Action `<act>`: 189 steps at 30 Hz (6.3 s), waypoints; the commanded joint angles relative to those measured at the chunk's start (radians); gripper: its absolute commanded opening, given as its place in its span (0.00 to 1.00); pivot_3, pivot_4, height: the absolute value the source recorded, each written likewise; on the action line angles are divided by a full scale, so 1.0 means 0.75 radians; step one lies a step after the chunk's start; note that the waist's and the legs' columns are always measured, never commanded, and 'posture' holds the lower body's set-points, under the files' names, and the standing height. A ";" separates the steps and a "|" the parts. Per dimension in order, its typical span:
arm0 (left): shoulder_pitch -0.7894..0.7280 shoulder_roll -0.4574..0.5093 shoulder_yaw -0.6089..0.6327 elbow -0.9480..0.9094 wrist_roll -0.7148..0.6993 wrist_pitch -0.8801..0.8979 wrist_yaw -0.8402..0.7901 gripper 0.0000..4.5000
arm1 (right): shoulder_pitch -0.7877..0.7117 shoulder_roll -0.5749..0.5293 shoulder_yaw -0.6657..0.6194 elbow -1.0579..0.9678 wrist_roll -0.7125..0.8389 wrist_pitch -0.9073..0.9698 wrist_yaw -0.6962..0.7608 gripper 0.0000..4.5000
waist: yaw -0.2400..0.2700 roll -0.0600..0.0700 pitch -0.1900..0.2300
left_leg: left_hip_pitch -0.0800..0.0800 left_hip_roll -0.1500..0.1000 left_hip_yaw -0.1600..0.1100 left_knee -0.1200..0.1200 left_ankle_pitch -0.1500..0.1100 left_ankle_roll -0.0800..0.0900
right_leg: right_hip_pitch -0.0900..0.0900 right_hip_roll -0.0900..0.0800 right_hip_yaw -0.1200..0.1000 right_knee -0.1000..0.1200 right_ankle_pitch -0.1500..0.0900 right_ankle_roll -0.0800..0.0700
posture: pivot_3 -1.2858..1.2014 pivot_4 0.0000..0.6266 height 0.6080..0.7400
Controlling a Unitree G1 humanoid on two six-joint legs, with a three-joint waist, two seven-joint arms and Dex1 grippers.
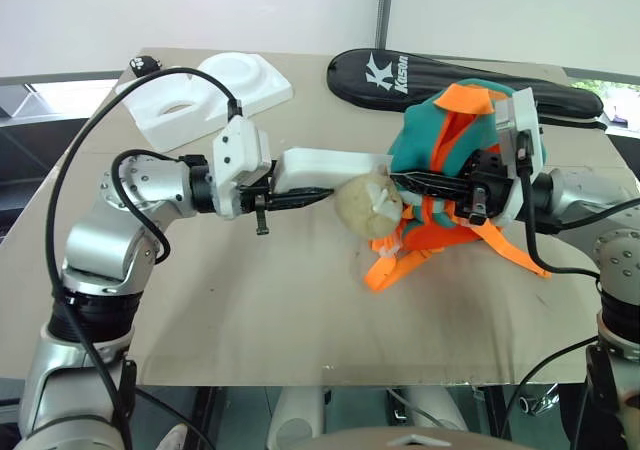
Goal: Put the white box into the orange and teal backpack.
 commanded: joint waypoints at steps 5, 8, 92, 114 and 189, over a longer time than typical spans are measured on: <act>-0.069 -0.113 -0.185 0.070 0.101 0.228 0.070 0.21 | -0.041 0.007 -0.039 -0.102 0.019 -0.107 0.003 0.00 | 0.006 0.000 0.000 | -0.001 -0.001 -0.001 0.003 0.000 0.000 | 0.001 0.000 0.000 0.000 0.000 0.001 | 0.52 0.24 1.00; -0.123 -0.174 -0.203 0.068 0.072 0.305 0.084 0.21 | -0.036 0.020 -0.003 -0.113 0.008 -0.121 0.023 0.00 | 0.008 0.000 0.000 | -0.001 -0.001 -0.002 0.003 0.000 0.000 | 0.002 0.000 0.000 0.000 0.000 0.001 | 0.52 0.24 1.00; -0.225 -0.229 0.170 0.157 -0.379 0.854 0.091 0.99 | 0.240 0.007 0.187 0.105 -0.632 -0.537 0.007 0.00 | -0.037 0.002 0.001 | -0.001 0.000 -0.003 0.003 0.000 0.000 | 0.001 0.003 0.002 0.003 0.000 0.002 | 0.52 0.24 1.00; -0.115 -0.433 0.528 -0.026 -1.044 1.332 0.870 0.99 | 0.238 0.062 0.182 0.129 -0.672 -0.533 0.005 0.00 | -0.025 0.000 0.000 | -0.001 -0.002 -0.005 0.004 0.000 0.000 | 0.002 0.001 0.000 0.004 0.000 0.002 | 0.52 0.24 1.00; 0.979 -0.080 0.535 -0.243 -0.286 0.163 0.392 1.00 | 1.330 -0.272 -0.707 -0.020 -0.356 -0.638 0.260 0.98 | -0.028 0.001 -0.001 | 0.007 0.000 0.003 -0.007 0.000 0.000 | 0.003 -0.002 0.004 -0.003 -0.004 -0.004 | 0.52 0.24 1.00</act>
